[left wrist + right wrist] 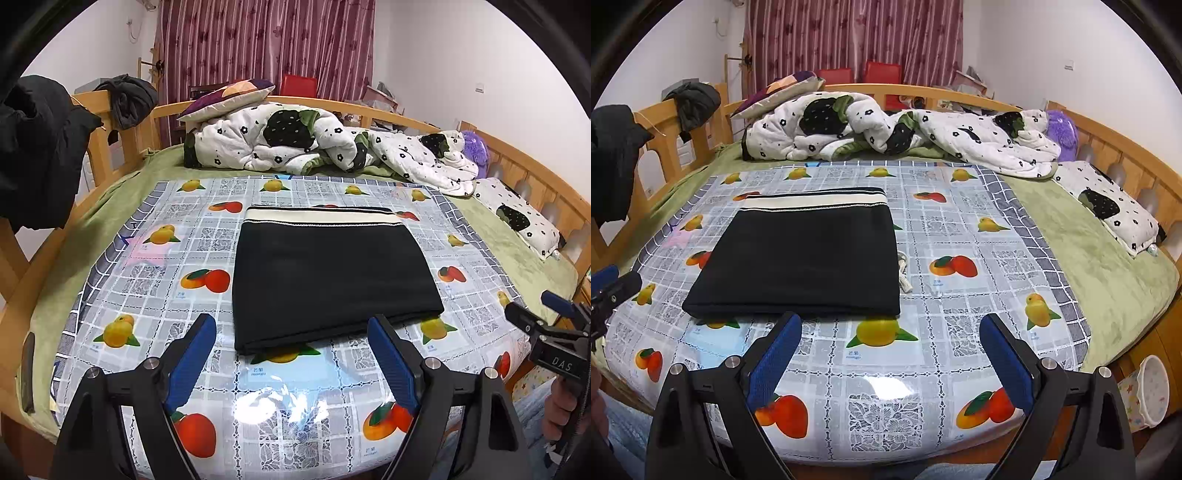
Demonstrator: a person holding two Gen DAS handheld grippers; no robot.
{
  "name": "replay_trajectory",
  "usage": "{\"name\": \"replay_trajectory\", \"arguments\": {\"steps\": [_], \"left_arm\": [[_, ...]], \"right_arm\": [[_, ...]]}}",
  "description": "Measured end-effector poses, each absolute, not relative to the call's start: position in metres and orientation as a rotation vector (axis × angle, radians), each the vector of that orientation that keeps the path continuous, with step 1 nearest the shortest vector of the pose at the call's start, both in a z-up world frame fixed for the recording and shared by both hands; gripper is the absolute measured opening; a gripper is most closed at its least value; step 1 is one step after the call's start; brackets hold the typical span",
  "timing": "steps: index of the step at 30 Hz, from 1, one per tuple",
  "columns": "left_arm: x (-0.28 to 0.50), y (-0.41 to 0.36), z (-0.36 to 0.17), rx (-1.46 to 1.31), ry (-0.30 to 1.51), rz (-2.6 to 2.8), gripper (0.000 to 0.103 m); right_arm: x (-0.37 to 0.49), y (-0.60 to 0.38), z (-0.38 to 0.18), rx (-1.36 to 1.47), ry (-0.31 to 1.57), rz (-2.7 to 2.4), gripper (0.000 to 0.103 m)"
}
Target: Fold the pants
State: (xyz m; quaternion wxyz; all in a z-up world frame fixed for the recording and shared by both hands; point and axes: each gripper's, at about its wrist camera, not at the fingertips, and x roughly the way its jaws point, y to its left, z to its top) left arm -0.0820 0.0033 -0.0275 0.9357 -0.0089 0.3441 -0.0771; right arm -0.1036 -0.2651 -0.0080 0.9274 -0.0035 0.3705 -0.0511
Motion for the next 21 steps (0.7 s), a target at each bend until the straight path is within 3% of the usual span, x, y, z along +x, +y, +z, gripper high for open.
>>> {"name": "replay_trajectory", "arguments": {"steps": [21], "left_arm": [[-0.0859, 0.0014, -0.0283, -0.007, 0.706, -0.155, 0.084]], "right_arm": [[-0.1071, -0.2658, -0.0025, -0.001, 0.739, -0.113, 0.096]]}}
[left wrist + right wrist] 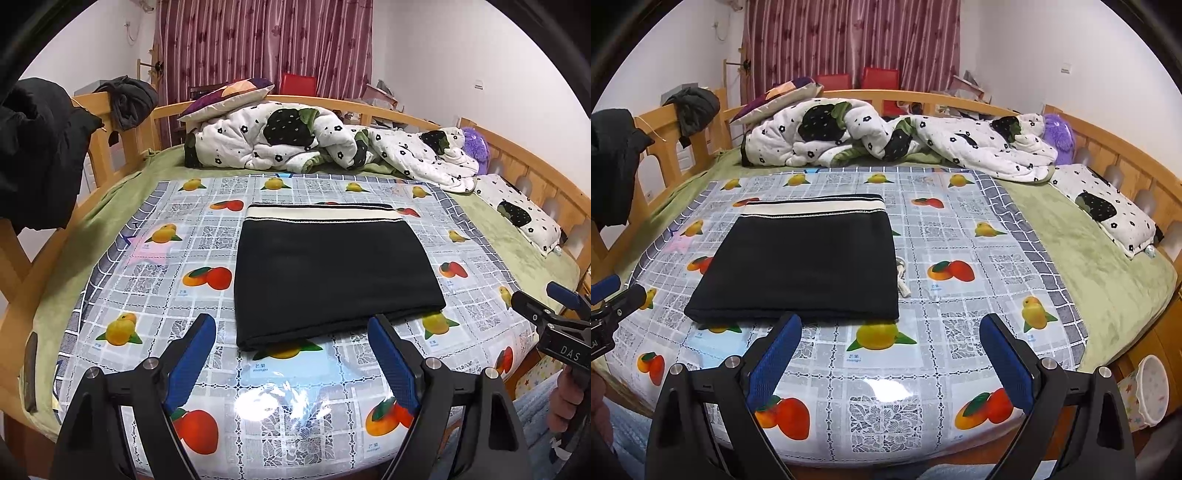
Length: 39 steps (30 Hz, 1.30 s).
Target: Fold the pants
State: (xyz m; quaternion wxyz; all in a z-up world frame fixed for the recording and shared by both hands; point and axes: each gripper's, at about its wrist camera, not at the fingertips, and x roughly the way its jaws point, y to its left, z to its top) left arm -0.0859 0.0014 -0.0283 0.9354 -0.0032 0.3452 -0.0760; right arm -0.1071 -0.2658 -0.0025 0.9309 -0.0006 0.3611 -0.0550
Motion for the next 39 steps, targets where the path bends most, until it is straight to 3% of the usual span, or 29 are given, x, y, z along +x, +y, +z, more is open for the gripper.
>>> {"name": "replay_trajectory", "arguments": {"steps": [39], "left_arm": [[-0.0908, 0.0088, -0.0265, -0.022, 0.704, -0.16, 0.085]], "right_arm": [[-0.1071, -0.2595, -0.0025, -0.009, 0.74, -0.132, 0.096]]}}
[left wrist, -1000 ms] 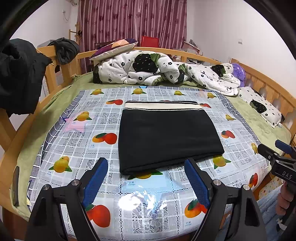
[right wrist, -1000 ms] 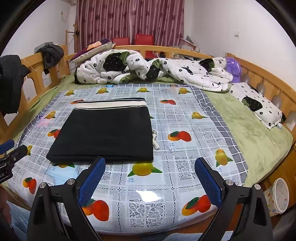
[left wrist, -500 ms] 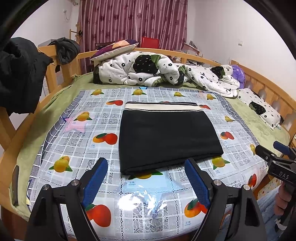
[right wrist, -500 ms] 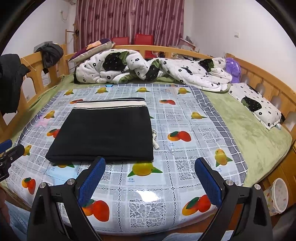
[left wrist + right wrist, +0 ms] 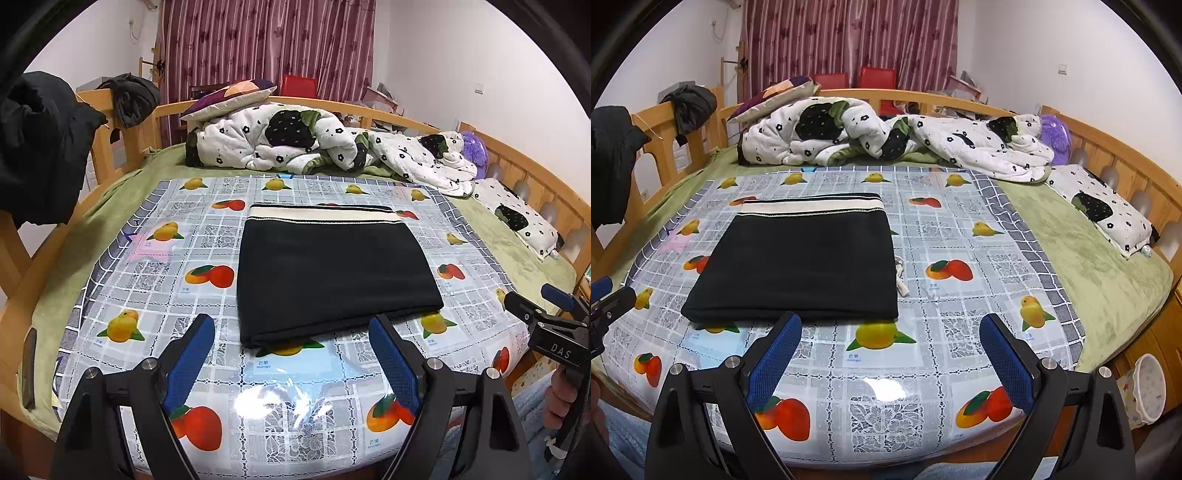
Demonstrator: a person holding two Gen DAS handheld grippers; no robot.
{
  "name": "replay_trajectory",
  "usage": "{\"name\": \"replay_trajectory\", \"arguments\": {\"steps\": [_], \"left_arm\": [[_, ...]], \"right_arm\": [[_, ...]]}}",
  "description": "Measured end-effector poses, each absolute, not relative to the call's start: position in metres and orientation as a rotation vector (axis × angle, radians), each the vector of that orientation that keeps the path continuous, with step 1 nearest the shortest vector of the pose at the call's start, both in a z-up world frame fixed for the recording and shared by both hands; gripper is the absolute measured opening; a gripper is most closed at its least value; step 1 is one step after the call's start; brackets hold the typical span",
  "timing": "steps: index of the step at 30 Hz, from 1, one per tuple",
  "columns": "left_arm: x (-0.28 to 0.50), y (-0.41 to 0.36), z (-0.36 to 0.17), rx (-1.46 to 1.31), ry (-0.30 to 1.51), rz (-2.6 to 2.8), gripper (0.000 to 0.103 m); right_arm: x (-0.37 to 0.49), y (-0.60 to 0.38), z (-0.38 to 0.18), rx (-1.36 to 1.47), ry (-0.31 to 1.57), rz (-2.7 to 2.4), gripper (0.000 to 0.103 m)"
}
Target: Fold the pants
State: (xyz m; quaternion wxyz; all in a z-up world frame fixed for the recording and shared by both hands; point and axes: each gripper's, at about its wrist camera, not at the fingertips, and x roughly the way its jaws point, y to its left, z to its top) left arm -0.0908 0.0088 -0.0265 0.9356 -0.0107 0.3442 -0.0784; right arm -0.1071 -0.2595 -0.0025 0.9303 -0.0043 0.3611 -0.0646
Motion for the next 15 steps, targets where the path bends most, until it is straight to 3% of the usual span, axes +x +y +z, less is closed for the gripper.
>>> {"name": "replay_trajectory", "arguments": {"steps": [15], "left_arm": [[-0.0949, 0.0086, -0.0196, -0.024, 0.701, -0.161, 0.085]], "right_arm": [[-0.109, -0.2548, -0.0037, -0.012, 0.74, -0.139, 0.096]]}}
